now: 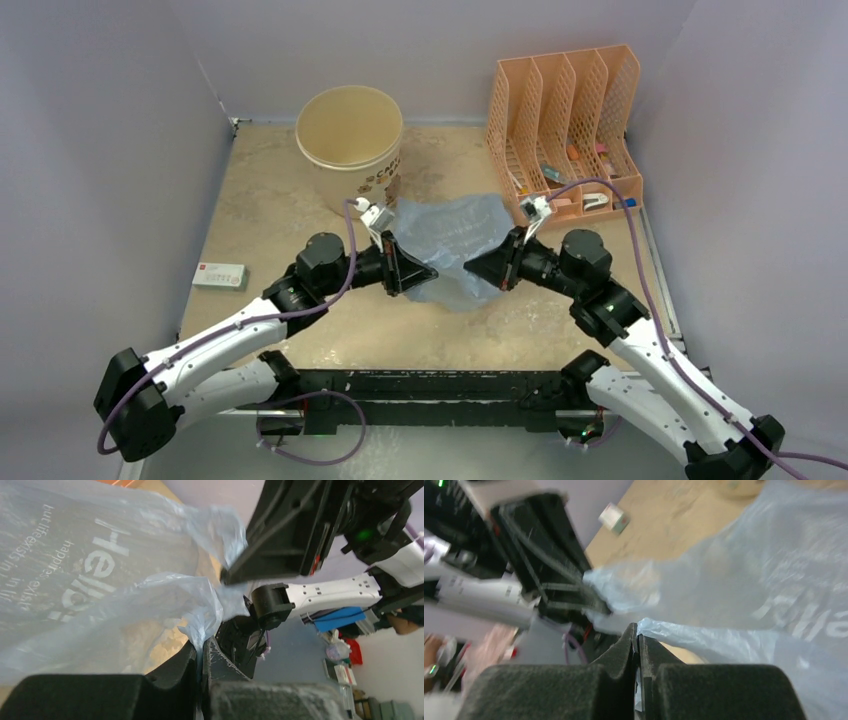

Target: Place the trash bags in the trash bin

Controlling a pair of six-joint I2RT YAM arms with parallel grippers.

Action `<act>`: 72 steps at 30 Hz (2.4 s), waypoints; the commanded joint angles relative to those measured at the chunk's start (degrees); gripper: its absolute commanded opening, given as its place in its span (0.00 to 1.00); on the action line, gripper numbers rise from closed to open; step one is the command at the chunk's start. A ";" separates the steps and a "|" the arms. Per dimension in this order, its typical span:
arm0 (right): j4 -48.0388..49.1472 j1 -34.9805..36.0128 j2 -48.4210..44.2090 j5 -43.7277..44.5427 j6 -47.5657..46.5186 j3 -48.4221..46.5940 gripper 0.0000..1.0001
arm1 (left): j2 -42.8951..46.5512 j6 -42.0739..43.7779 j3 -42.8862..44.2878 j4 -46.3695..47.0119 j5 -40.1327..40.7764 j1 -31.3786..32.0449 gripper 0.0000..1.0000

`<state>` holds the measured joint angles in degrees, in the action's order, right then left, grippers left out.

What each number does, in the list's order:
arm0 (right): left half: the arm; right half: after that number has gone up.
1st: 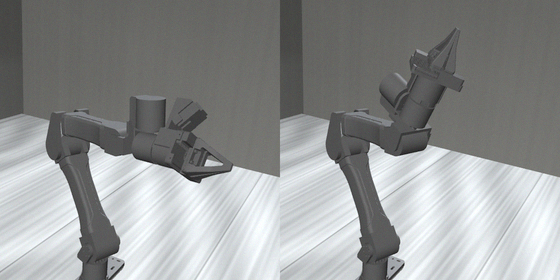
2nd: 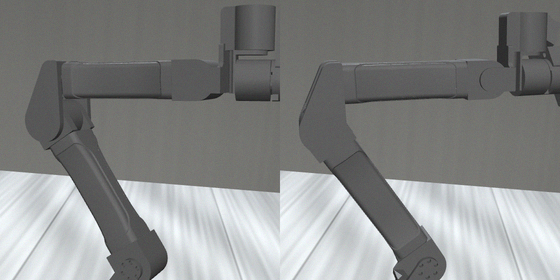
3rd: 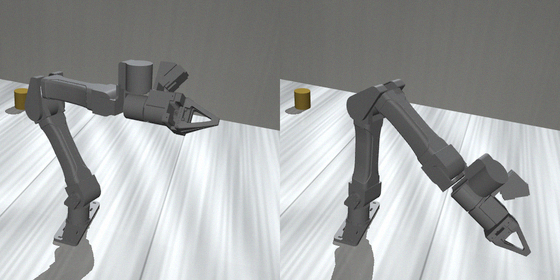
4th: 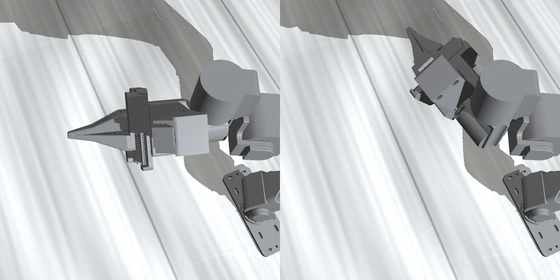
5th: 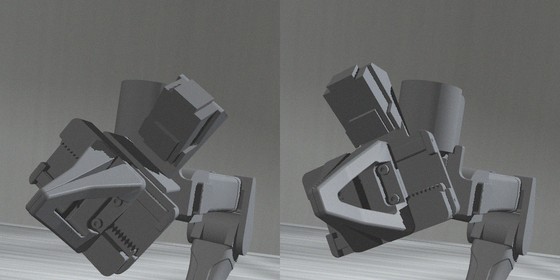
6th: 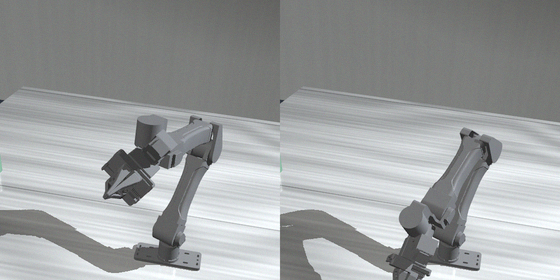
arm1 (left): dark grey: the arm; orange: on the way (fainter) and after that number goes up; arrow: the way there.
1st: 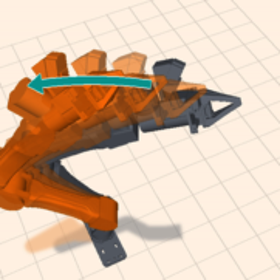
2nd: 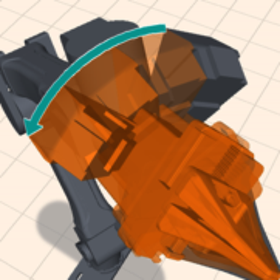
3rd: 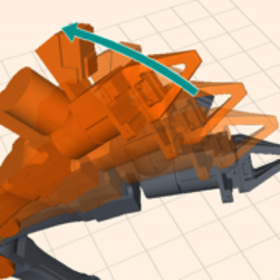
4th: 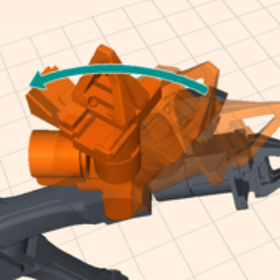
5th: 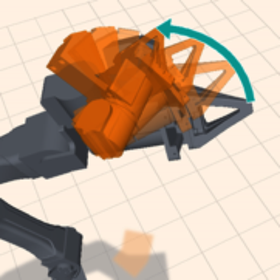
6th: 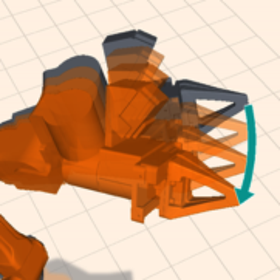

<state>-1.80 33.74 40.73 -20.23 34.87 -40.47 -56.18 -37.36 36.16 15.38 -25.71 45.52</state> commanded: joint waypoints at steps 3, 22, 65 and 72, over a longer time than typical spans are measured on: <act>12.26 0.10 -0.88 -24.17 -0.70 3.35 0.05 | 5.33 -9.04 -2.86 1.25 10.52 0.02 0.00; 39.47 0.19 3.17 -14.28 24.52 15.21 0.31 | -1.21 -10.80 -4.61 16.73 -8.51 0.05 0.00; 55.38 0.31 17.71 -13.85 37.03 14.38 0.01 | -3.87 -6.42 -11.24 24.90 -9.02 0.02 0.00; 45.46 0.29 15.60 -15.23 29.74 11.95 0.42 | -4.02 -6.87 -11.43 28.55 -9.25 0.07 0.00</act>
<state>47.16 33.80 58.39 -34.06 69.80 -26.72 -60.60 -44.82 24.47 37.91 -34.26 45.52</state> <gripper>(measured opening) 0.371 0.009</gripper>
